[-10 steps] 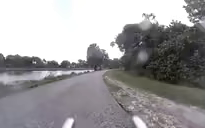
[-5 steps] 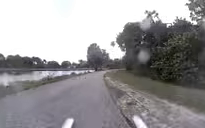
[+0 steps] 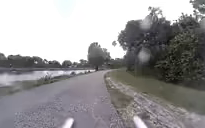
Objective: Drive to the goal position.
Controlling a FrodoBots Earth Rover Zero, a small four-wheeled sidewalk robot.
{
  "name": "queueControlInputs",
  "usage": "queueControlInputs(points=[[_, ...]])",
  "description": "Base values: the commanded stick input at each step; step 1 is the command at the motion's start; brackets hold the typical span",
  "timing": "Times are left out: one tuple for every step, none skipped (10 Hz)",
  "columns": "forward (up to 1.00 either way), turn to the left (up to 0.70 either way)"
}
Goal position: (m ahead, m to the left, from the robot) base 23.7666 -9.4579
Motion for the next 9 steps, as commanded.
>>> queueControlInputs(points=[[0.80, 0.21], [0.77, 0.11], [0.73, 0.00], [0.70, 0.07], [0.61, 0.30], [0.62, 0.21], [0.62, 0.11], [0.63, 0.01], [0.84, 0.00]])
